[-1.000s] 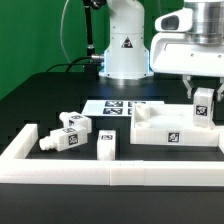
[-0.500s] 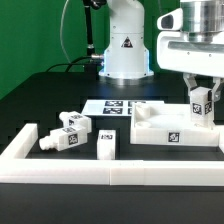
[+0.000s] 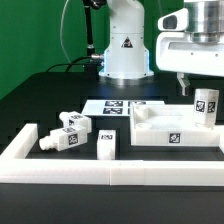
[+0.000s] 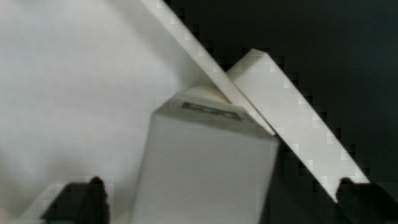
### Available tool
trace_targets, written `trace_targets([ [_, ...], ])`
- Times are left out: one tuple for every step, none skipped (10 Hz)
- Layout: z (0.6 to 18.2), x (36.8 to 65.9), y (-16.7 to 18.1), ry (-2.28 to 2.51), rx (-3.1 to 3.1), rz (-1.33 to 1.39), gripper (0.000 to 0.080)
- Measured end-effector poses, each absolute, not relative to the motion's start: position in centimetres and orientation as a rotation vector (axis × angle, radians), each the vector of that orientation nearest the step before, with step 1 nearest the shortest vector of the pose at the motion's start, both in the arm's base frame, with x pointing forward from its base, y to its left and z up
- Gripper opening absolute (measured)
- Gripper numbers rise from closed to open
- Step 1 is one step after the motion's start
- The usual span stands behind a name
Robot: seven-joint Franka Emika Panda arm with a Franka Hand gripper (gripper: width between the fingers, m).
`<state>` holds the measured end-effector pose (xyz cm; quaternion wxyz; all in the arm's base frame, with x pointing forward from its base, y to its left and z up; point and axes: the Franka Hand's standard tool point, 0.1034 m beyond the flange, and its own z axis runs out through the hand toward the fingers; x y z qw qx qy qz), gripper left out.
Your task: Assemble one leg
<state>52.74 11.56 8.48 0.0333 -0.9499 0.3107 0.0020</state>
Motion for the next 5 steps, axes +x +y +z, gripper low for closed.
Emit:
trace_targets([
  [8.47, 52.72, 11.59, 0.848, -2.956, 0.002, 0.0642],
  [8.44, 52.66, 11.67, 0.666, -3.009, -0.003, 0.0648],
  [8.42, 52.54, 11.97, 0.468, -3.060, -0.012, 0.0649],
  [8.41, 52.45, 12.26, 0.276, -3.097, -0.022, 0.0649],
  [8.36, 52.32, 12.51, 0.129, -3.113, -0.024, 0.0649],
])
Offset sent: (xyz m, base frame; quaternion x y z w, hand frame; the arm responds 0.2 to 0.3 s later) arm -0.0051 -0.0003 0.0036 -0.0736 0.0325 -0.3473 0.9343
